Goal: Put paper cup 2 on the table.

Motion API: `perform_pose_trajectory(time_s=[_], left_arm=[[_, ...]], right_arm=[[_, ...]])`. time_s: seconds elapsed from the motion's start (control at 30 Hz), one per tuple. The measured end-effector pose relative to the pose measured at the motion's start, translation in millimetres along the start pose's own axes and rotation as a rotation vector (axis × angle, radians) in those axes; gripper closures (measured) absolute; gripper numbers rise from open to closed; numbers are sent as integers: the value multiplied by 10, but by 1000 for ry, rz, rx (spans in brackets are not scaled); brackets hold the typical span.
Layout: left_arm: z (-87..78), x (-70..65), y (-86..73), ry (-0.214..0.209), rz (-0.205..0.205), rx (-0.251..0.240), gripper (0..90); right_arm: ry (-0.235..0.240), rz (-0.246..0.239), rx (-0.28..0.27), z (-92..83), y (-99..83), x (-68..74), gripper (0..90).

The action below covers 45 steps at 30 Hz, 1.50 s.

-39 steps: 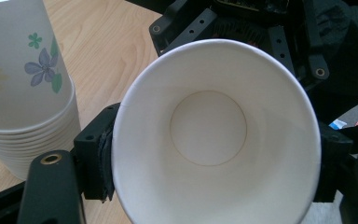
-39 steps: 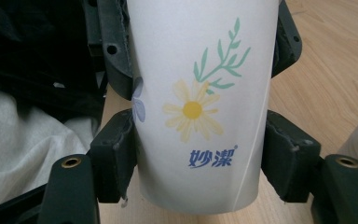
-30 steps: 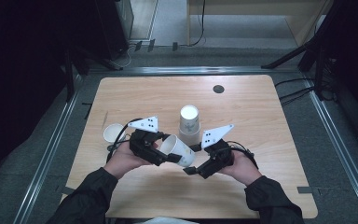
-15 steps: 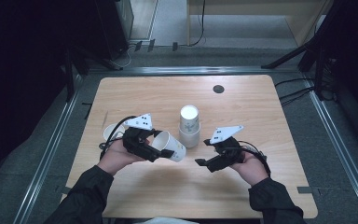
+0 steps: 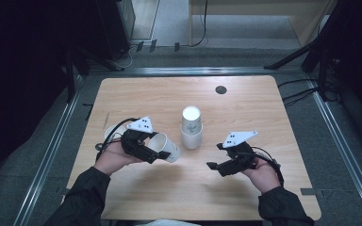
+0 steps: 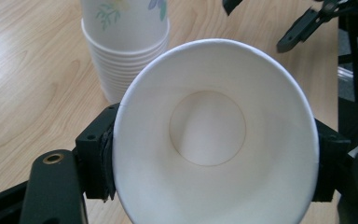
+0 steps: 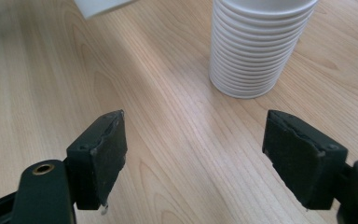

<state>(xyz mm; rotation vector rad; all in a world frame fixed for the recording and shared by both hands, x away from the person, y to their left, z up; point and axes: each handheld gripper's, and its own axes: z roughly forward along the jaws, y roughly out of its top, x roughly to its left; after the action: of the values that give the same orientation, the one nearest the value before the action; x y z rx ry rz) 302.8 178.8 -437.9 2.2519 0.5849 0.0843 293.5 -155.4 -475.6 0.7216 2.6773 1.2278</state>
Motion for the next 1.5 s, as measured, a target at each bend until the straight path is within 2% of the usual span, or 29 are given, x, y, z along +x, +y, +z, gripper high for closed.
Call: perform_pose_trajectory(time_s=[0.17,0.47,1.07,1.5], left_arm=[[-19,23,-45,24,5,20,237],[-86,50,-157,54,4,47,236],[-216,29,-346,83,9,80,235],[-359,28,-520,115,-23,89,235]], right_arm=[[8,-5,-21,-3,19,-12,220],[-1,-15,-12,11,19,-101,218],[-33,-6,-30,-35,69,-322,218],[-52,7,-38,-32,116,-480,218]])
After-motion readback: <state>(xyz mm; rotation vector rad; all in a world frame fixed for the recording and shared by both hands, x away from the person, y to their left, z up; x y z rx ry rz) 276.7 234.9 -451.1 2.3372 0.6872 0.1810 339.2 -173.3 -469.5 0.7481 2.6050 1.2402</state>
